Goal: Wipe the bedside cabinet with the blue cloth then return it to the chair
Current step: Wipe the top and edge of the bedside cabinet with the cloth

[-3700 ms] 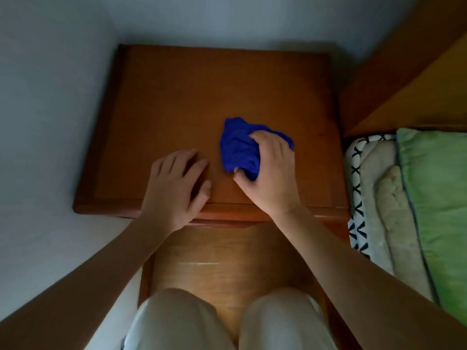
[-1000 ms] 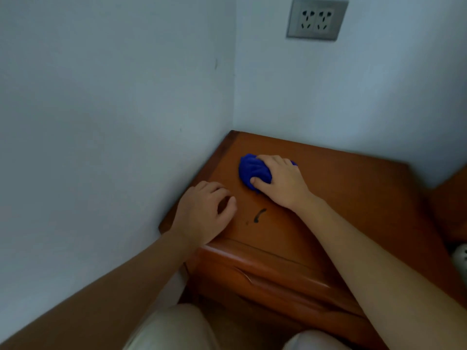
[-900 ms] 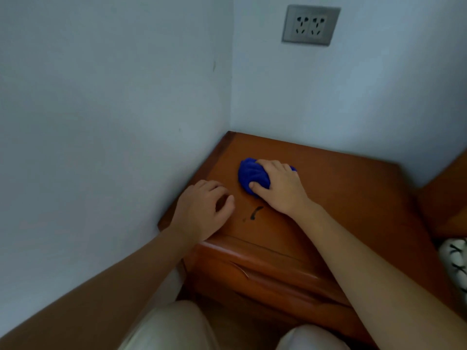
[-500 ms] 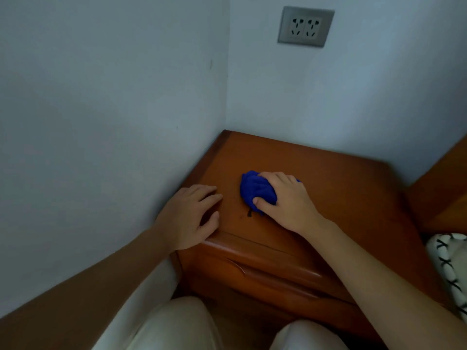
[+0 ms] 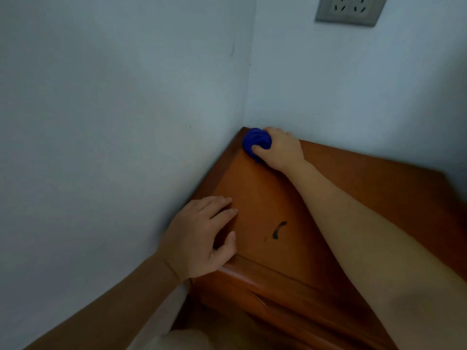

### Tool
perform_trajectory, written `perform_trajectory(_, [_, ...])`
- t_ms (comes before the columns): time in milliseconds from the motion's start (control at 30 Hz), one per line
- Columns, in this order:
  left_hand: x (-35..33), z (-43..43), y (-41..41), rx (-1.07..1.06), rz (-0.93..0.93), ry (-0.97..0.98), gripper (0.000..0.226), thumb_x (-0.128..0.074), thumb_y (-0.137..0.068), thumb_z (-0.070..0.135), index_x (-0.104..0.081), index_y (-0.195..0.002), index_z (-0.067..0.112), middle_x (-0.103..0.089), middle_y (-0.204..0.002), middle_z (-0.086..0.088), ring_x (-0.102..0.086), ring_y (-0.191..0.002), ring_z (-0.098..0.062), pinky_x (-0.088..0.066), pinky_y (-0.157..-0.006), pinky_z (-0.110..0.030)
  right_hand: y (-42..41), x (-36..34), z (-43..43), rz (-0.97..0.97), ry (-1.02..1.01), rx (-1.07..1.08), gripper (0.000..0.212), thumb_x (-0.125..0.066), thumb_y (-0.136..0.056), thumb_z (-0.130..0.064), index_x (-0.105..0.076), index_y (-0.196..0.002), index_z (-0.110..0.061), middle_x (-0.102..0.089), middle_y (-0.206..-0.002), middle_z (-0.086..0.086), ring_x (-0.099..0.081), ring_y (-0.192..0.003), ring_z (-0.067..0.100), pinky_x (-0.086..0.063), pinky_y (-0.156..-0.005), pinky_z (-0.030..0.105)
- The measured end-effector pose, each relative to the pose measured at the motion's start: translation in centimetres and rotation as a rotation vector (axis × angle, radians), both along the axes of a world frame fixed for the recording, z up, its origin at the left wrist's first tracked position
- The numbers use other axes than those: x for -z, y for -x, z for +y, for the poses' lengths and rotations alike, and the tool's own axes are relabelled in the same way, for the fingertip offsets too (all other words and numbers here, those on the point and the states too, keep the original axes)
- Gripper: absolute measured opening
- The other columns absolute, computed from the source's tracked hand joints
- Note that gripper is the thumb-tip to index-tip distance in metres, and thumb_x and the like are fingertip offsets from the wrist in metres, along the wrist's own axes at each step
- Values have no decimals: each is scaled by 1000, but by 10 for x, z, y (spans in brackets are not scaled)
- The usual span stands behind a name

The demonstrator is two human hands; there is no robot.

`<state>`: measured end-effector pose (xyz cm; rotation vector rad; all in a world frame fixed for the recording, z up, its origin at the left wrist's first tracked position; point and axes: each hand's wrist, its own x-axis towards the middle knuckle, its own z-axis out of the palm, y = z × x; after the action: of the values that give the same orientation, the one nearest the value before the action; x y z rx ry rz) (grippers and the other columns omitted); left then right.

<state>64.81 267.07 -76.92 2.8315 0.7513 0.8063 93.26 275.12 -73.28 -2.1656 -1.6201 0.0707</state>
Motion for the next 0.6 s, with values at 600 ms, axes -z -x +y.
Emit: perform_trajectory(600, [-9,-5,1,-16,54,15,43,-53,-88,35,-72,-118,11,-67,-127,-7,-62,-116,-25,-51,-92,-42,-13,11,-89,-35,-26,-233,65,-57,-86,-63,-53,-141,-30,-62,-134,-5,-56,-120,24,-45,-103,47])
